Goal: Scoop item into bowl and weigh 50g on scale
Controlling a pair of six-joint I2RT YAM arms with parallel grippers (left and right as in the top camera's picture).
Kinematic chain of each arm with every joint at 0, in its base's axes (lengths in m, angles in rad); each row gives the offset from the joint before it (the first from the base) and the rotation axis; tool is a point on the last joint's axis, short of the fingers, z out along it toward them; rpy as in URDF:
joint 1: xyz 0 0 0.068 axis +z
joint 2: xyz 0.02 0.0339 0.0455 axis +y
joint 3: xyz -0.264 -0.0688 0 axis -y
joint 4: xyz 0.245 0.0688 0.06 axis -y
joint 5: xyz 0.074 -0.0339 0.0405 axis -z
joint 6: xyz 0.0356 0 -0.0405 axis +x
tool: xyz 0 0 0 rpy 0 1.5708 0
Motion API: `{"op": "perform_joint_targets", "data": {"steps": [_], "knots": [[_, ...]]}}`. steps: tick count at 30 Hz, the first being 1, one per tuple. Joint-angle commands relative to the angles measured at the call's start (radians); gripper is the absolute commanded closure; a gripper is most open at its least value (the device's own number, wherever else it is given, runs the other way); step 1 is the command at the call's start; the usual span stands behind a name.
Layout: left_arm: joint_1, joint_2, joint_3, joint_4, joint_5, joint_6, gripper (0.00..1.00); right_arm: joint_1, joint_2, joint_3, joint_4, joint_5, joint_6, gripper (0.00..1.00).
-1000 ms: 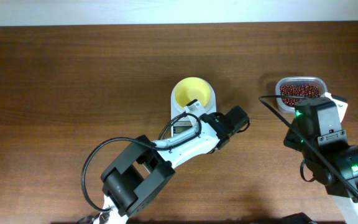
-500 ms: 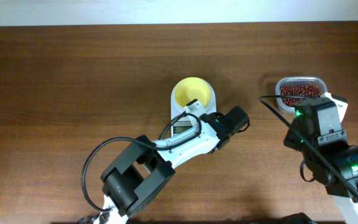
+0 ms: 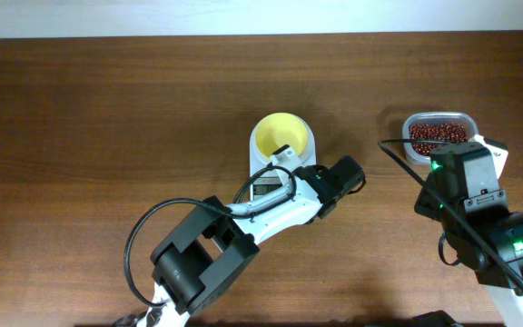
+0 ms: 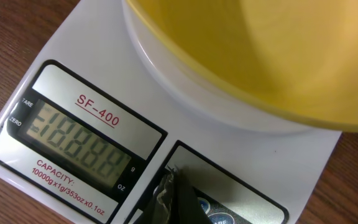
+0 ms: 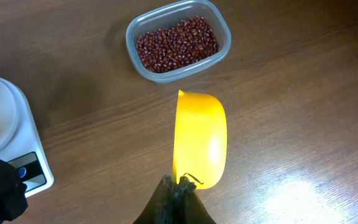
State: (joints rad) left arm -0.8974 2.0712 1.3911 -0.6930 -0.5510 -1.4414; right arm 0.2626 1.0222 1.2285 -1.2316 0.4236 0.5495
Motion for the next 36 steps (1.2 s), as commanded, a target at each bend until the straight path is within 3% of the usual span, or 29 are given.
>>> {"op": "perform_joint_targets", "data": {"steps": [1,36], "knots": [[-0.003,0.042,-0.009,-0.011,0.005,-0.012,1.00,0.005,-0.001,0.019,-0.003,0.002,0.004,0.96],[-0.003,0.030,-0.006,-0.002,0.090,-0.013,1.00,0.005,-0.001,0.019,-0.004,-0.001,0.004,0.96]]}}
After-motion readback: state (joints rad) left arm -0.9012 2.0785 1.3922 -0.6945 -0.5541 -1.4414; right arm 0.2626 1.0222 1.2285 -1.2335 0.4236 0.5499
